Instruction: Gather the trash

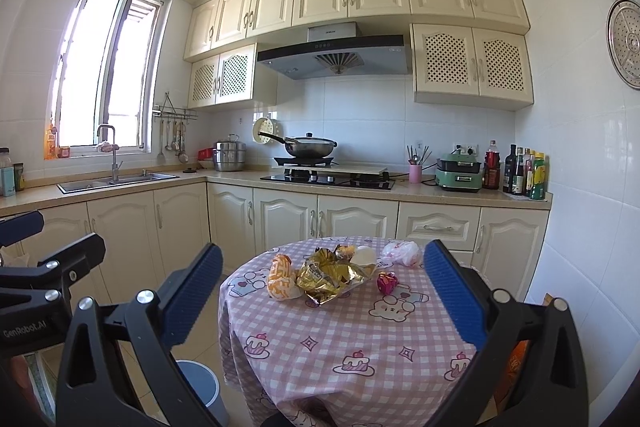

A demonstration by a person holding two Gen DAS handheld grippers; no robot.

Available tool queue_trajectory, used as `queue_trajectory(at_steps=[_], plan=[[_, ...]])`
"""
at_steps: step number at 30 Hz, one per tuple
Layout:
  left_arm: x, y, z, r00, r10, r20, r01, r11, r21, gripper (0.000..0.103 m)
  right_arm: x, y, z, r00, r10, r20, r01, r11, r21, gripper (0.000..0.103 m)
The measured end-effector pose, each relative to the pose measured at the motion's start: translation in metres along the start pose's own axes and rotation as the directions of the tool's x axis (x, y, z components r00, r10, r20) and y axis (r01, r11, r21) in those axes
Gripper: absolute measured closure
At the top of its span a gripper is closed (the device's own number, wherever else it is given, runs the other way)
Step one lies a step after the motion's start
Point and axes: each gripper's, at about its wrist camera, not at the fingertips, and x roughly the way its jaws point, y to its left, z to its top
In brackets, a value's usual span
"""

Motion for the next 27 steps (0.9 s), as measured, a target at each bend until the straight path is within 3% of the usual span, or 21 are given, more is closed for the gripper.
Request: queue_trajectory(at_steps=[13, 18, 27], plan=[[0.027, -0.003, 0.01, 0.999, 0.021, -0.05, -0.021, 1.0, 0.01, 0.007, 0.035, -0.003, 0.004, 0.998, 0.009, -0.056, -0.007, 1.0, 0.026, 0.005], [0.042, -0.005, 0.017, 0.997, 0.024, -0.072, -0.023, 1.0, 0.012, 0.007, 0.053, -0.011, 0.011, 0.995, 0.067, -0.072, -0.063, 0.997, 0.055, 0.005], [0.095, -0.019, 0.021, 0.983, -0.021, -0.181, 0.027, 0.999, 0.028, 0.007, 0.106, -0.037, 0.003, 0.984, -0.013, -0.177, 0.028, 0.997, 0.079, 0.005]])
